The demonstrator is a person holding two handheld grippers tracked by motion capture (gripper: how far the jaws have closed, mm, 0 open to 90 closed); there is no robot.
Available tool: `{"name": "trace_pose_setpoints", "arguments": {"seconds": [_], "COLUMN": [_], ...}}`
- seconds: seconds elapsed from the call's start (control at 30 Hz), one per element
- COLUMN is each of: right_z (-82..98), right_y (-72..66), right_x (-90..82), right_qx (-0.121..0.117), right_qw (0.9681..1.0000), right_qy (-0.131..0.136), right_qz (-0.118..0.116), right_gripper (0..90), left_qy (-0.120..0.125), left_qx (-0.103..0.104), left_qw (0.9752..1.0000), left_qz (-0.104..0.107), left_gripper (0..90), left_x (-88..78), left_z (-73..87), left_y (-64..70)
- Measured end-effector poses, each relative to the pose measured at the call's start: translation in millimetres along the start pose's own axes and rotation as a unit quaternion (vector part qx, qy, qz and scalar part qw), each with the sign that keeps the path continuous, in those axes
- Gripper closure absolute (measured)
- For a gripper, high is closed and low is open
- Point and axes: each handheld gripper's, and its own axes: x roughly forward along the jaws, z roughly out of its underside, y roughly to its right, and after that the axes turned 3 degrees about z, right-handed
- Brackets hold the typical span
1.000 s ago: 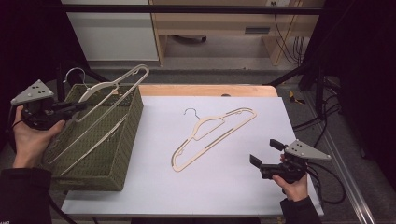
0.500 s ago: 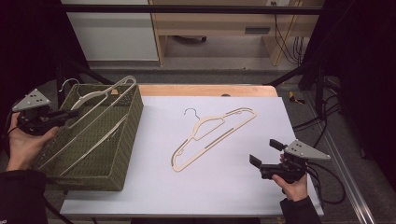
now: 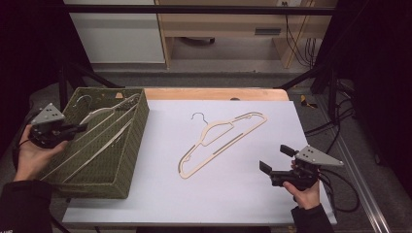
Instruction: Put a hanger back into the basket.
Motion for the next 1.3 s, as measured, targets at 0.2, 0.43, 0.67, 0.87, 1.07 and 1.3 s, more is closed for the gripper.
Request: {"name": "trace_pose_setpoints", "arguments": {"seconds": [0.2, 0.43, 0.67, 0.87, 1.07, 1.3], "right_z": [0.4, 1.1, 1.2, 1.3, 0.6, -0.1], "right_y": [-1.1, -2.1, -2.7, -3.4, -4.0, -5.4], "right_x": [1.4, 3.4, 3.3, 4.0, 3.4, 4.6], "right_qx": [0.003, 0.002, 0.001, 0.001, 0.003, 0.001], "right_qw": [1.0000, 1.0000, 1.0000, 1.0000, 1.0000, 1.0000], "right_qy": [-0.001, -0.003, -0.003, -0.003, -0.001, 0.000], "right_qz": [0.000, 0.000, -0.002, -0.002, -0.006, -0.007], "right_gripper": [3.3, 3.3, 3.4, 3.4, 3.5, 3.5], "left_qy": [-0.006, -0.027, -0.048, -0.032, 0.010, 0.099], "left_qx": [-0.016, -0.038, -0.054, -0.067, -0.073, -0.096], "left_qw": [0.9998, 0.9989, 0.9971, 0.9966, 0.9969, 0.9903], "left_qz": [-0.007, -0.005, 0.023, 0.036, 0.027, 0.018], "left_gripper": [85.9, 83.7, 75.2, 65.9, 61.1, 46.2], "left_x": [27.2, 33.3, 36.2, 24.9, 8.9, -15.9], "left_z": [30.2, 44.9, 41.9, 35.3, 27.2, 9.0], "left_y": [5.7, 4.0, 6.8, 9.3, 14.3, 29.6]}}
